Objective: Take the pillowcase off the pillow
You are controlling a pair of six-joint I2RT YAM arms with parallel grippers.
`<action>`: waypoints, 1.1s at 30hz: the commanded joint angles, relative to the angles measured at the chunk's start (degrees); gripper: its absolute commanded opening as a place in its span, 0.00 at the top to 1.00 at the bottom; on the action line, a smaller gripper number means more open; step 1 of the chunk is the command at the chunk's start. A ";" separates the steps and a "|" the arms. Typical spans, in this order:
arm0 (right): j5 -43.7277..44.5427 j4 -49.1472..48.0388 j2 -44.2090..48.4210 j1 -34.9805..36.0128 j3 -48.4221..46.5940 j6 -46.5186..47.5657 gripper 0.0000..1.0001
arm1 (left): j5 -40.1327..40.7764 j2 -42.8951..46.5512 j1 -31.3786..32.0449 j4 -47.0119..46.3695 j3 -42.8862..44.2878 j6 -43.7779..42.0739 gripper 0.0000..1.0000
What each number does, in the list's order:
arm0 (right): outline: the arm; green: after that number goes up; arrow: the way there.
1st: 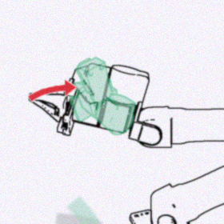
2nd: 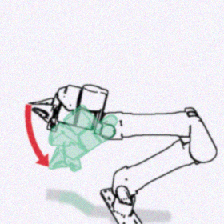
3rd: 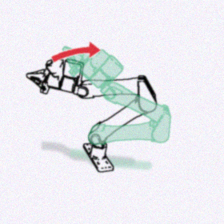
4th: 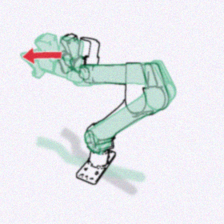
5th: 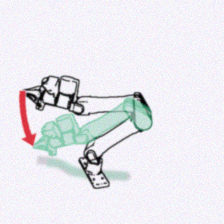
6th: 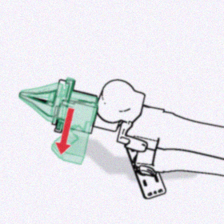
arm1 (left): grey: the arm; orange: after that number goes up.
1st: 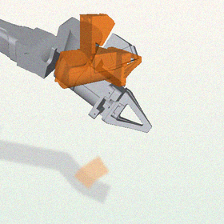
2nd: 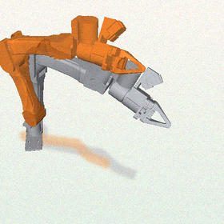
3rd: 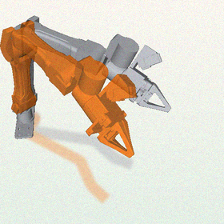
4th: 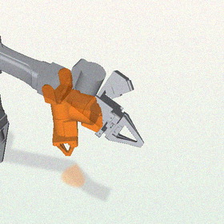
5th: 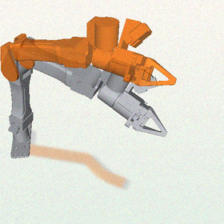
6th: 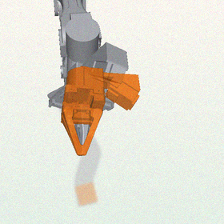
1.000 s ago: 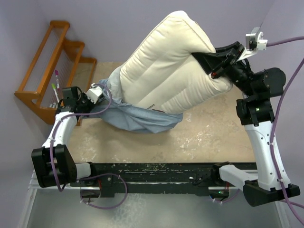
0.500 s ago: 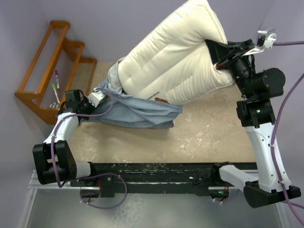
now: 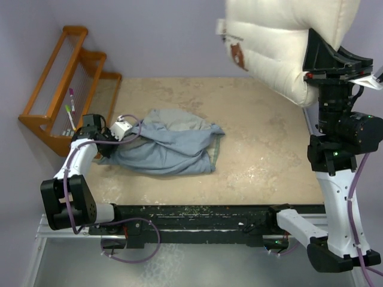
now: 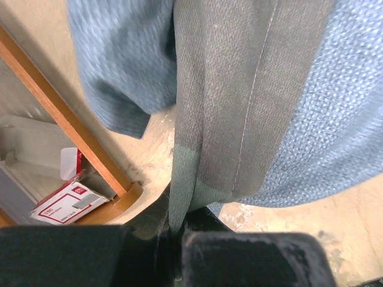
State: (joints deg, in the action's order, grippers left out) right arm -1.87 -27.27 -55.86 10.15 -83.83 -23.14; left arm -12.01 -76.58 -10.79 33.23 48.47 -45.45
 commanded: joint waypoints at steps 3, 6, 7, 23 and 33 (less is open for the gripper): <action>-2.39 -12.55 0.17 -0.31 -1.37 -1.33 1.00 | -5.84 2.16 7.13 10.21 14.92 6.58 1.00; -3.51 -8.97 0.25 -0.31 -0.60 2.84 1.00 | -7.26 1.32 13.67 12.87 23.76 11.77 1.00; -4.34 -5.83 0.30 -0.30 -0.48 5.42 1.00 | -7.99 0.32 15.29 13.63 27.13 13.40 1.00; 7.70 11.37 4.34 -0.31 10.83 18.90 1.00 | -1.65 -16.66 23.79 13.76 59.65 19.77 0.15; 11.06 13.52 -1.25 -0.29 0.47 30.41 1.00 | -3.21 -13.26 23.28 22.26 63.20 18.79 0.01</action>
State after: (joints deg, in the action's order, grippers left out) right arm 5.56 -1.96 -56.45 10.09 -75.29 -0.54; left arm -14.26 -93.49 13.08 51.44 109.40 -26.57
